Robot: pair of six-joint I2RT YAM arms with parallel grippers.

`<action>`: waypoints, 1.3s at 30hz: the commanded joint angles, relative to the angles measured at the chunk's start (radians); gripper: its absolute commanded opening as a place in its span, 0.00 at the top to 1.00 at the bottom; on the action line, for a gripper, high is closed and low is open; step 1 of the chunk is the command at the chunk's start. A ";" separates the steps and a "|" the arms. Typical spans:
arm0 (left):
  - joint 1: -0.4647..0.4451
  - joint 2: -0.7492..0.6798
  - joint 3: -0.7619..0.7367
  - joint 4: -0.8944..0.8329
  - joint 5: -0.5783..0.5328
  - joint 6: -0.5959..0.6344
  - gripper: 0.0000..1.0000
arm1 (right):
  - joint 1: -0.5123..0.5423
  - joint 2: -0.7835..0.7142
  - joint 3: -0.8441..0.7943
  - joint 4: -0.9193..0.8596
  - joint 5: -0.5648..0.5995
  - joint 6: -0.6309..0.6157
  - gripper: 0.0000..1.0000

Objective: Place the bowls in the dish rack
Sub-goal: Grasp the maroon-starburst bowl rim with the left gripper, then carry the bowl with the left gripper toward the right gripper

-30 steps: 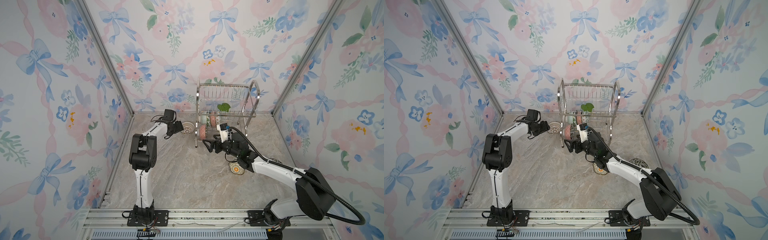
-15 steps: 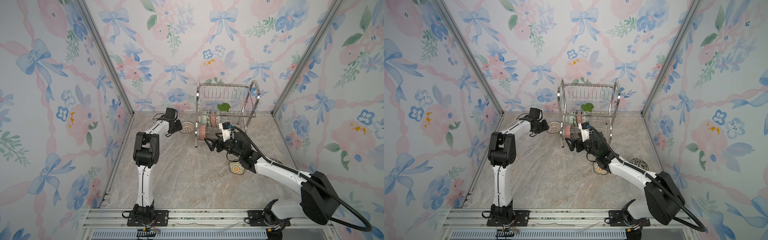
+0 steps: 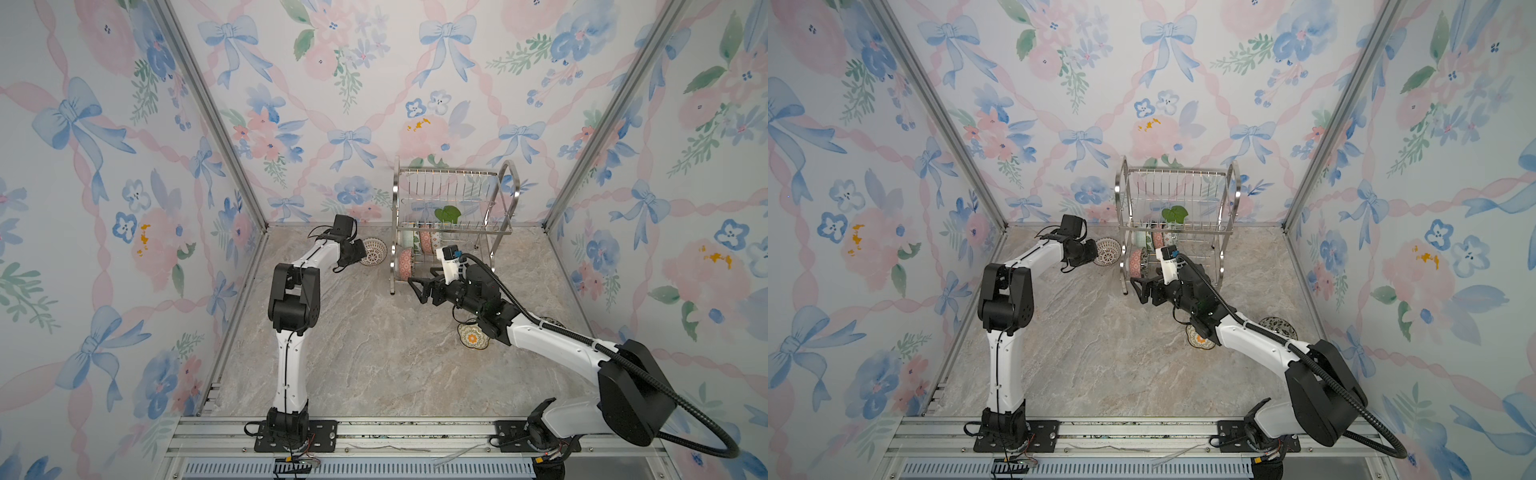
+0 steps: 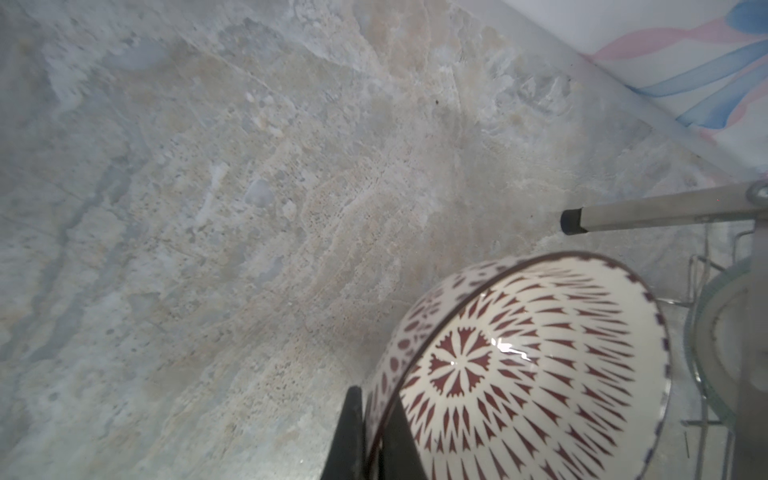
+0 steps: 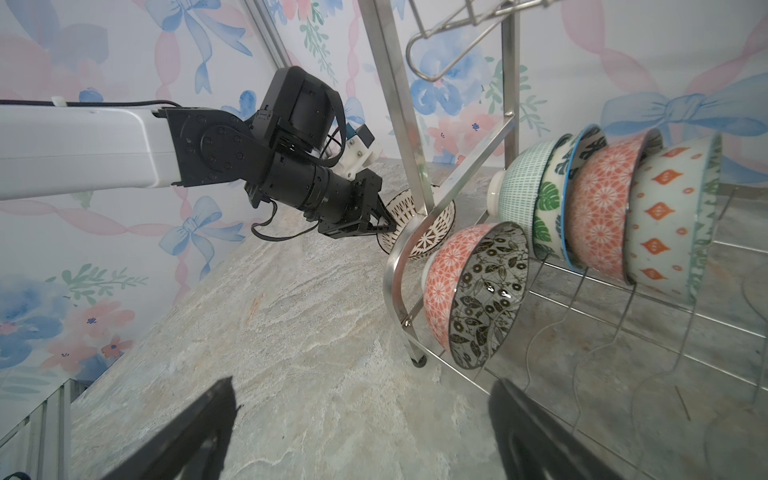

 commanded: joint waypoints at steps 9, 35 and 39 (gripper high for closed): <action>0.008 -0.288 -0.291 -0.076 -0.010 0.047 1.00 | 0.003 -0.028 0.045 -0.175 0.040 -0.017 0.03; -0.450 -0.524 -0.607 -0.128 -0.083 0.020 1.00 | 0.060 -0.203 -0.001 -0.571 0.241 -0.050 0.03; -0.482 -0.463 -0.577 -0.128 -0.083 0.025 1.00 | 0.061 -0.232 -0.012 -0.604 0.262 -0.045 0.03</action>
